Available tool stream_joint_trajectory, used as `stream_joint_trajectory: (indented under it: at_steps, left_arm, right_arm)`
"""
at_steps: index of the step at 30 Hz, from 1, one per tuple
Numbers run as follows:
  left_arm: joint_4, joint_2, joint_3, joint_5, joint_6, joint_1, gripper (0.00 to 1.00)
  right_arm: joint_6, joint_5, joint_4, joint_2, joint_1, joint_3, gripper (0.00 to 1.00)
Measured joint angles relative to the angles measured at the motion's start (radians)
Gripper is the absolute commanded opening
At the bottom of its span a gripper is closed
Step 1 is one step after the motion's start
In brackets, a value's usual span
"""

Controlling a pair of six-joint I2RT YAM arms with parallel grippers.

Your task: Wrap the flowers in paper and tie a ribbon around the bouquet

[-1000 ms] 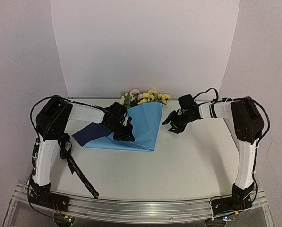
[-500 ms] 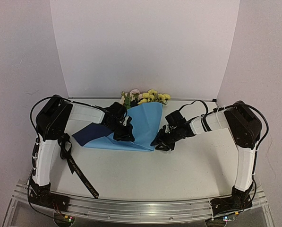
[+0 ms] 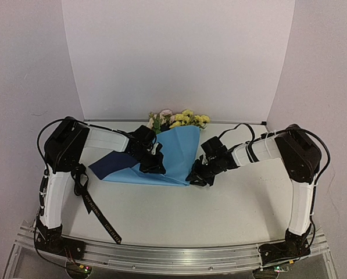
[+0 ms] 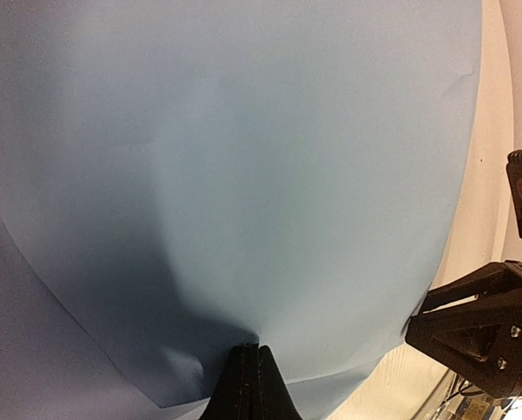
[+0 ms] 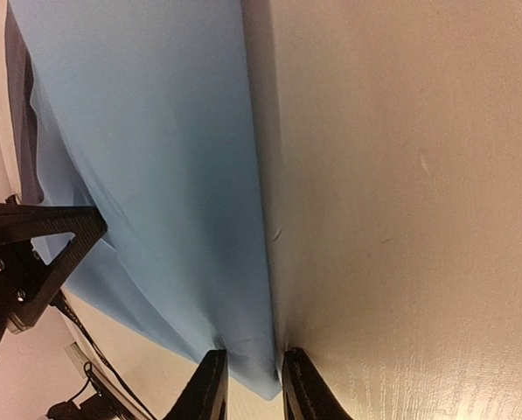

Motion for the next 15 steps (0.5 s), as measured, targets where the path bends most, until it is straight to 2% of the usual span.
stream_joint_trajectory:
  at_steps: [8, 15]
  left_arm:
    - [0.001, 0.000, -0.001, 0.001, 0.000, 0.000, 0.00]
    - [0.023, -0.010, -0.025, 0.000, -0.001, -0.001, 0.00]
  right_arm:
    - [-0.008, 0.025, -0.055, 0.011, 0.012, 0.025, 0.00]
    - [-0.009, 0.026, -0.067, 0.017, 0.015, 0.033, 0.00]
